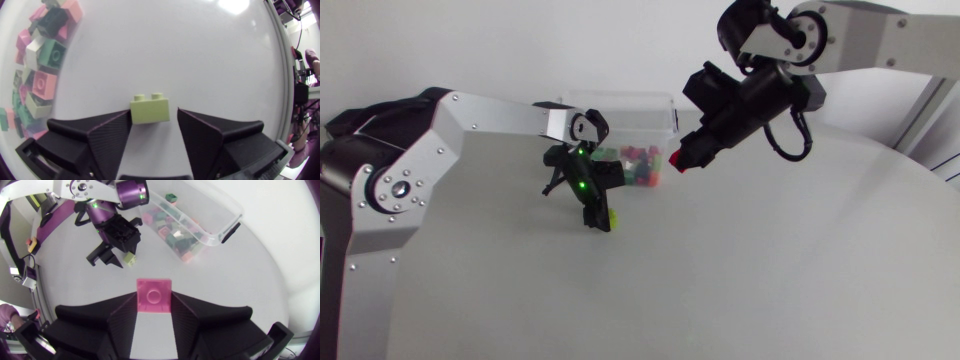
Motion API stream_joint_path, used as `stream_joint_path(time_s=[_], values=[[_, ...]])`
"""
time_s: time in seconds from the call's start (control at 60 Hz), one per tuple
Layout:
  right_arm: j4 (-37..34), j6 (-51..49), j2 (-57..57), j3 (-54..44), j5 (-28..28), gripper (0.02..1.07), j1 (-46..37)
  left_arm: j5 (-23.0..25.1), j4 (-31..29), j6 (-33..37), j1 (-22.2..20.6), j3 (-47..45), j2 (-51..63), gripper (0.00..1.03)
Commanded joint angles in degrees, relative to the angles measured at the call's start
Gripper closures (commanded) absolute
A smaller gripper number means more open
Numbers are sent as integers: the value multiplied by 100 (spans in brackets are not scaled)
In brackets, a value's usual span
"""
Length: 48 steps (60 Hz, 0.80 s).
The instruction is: Place the duplo bricks in the container
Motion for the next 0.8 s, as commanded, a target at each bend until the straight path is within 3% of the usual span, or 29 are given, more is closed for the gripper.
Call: stream_joint_path(time_s=[0.0, 0.333, 0.783], values=[[-74, -88, -141, 273, -90, 90, -43, 101, -135, 161, 17, 129, 152, 77], [102, 87, -44, 809, -239, 90, -35, 427, 32, 170, -79, -846, -648, 79], [1429, 667, 790, 1556, -433, 90, 18, 734, 278, -331, -141, -2252, -2845, 79]])
